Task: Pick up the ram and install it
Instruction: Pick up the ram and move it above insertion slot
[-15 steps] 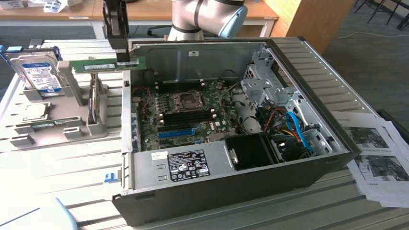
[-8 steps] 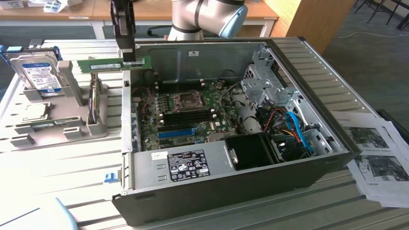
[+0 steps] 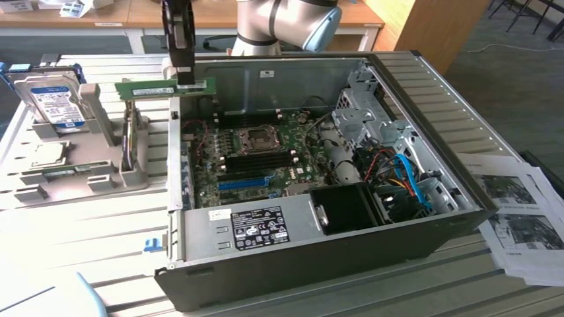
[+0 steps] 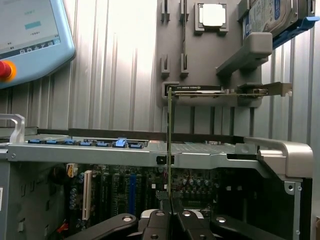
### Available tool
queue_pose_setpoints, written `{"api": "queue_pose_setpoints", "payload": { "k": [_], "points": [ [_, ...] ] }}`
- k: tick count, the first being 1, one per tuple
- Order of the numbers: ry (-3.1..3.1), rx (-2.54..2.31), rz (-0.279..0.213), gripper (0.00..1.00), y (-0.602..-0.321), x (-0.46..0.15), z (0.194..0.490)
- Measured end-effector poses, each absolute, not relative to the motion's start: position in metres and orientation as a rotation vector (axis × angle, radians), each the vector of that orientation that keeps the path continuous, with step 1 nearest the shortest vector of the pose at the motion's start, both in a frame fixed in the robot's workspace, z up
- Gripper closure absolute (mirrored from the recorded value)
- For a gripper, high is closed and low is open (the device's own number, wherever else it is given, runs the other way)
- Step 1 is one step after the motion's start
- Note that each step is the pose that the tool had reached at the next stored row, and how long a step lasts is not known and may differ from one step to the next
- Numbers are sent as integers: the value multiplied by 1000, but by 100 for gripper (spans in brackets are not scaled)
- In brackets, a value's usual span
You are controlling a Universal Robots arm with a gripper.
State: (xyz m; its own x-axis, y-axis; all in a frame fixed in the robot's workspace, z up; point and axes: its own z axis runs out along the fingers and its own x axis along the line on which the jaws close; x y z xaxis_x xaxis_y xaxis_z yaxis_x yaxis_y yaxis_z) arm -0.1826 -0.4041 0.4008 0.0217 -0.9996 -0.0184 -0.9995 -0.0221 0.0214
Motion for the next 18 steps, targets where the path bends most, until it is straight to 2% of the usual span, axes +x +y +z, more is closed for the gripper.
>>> {"api": "queue_pose_setpoints", "payload": {
  "k": [18],
  "points": [
    [-2195, 2244, -44, 89, -404, -160, 401]
  ]
}}
